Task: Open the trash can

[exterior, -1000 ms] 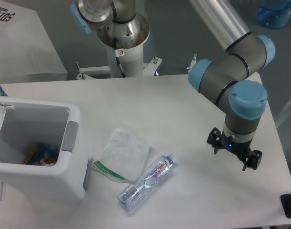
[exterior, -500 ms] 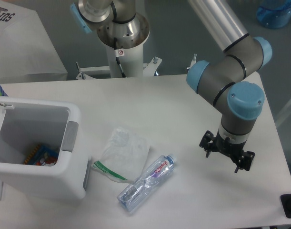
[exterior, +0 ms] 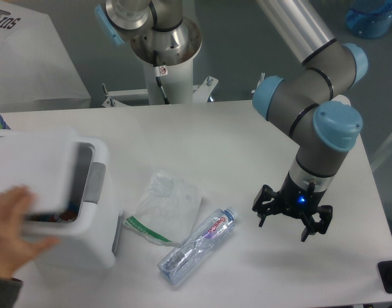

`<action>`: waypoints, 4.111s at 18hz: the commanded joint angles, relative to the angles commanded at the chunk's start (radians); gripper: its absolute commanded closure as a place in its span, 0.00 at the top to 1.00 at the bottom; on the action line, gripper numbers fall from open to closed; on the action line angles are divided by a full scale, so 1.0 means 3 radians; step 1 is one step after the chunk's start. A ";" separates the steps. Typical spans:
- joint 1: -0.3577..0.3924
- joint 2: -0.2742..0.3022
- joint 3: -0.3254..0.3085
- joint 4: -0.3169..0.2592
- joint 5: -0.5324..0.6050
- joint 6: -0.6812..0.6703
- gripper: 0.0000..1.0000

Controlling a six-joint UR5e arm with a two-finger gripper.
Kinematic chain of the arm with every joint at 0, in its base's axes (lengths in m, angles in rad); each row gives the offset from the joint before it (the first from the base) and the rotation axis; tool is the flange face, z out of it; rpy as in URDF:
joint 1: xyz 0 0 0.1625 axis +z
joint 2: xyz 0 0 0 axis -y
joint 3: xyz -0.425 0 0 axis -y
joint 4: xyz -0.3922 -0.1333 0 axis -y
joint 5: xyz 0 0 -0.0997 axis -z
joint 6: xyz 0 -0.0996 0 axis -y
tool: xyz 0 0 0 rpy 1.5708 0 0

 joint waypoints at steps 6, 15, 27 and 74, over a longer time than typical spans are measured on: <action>0.0015 -0.0015 0.0000 0.0020 -0.0010 0.0000 1.00; 0.0015 -0.0020 -0.0025 0.0010 -0.0005 -0.0005 1.00; -0.0025 0.0020 0.0010 0.0010 -0.0363 -0.0592 1.00; -0.0925 0.1166 -0.0839 0.0266 -0.0972 -0.1759 1.00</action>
